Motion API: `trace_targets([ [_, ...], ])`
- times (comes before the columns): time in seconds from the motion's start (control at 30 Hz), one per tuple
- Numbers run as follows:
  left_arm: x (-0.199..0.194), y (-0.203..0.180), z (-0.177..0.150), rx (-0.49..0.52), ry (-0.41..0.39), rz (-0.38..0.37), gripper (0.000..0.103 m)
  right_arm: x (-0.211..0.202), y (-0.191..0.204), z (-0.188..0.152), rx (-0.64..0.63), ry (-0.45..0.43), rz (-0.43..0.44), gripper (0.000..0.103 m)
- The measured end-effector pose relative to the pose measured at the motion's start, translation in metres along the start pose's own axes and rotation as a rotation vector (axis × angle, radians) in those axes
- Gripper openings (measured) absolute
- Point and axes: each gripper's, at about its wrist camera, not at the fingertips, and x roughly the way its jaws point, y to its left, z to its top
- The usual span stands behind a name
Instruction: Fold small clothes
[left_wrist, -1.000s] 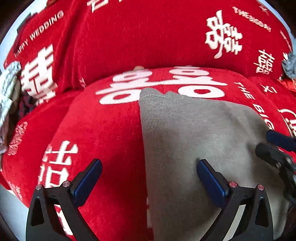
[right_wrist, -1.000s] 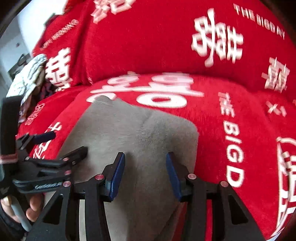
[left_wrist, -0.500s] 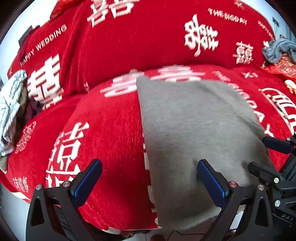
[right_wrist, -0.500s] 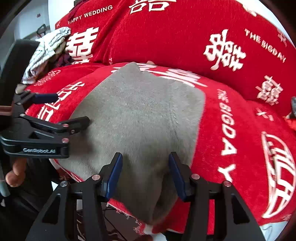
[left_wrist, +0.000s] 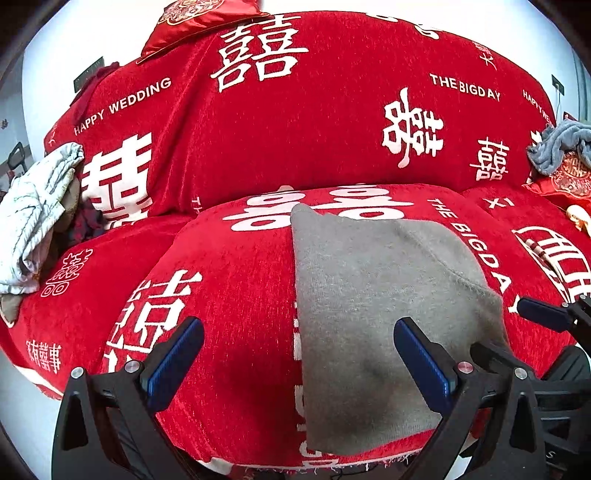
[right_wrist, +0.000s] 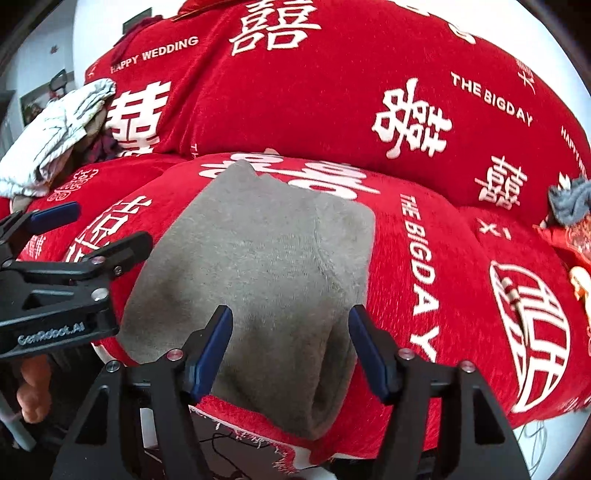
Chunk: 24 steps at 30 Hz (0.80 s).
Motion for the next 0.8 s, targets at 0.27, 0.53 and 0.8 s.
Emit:
trace_targets([
  [0.27, 0.002, -0.004, -0.006, 0.007, 0.029, 0.018, 0.103, -0.001, 0.003, 0.000, -0.001, 0.004, -0.035, 0.069],
  [0.53, -0.007, 0.001, -0.010, 0.009, 0.009, 0.000, 0.103, -0.012, 0.004, -0.001, 0.010, -0.018, -0.050, 0.069],
  [0.8, -0.016, 0.006, -0.010, 0.007, -0.005, -0.002, 0.103, -0.024, 0.012, 0.000, -0.007, -0.043, -0.058, 0.069],
])
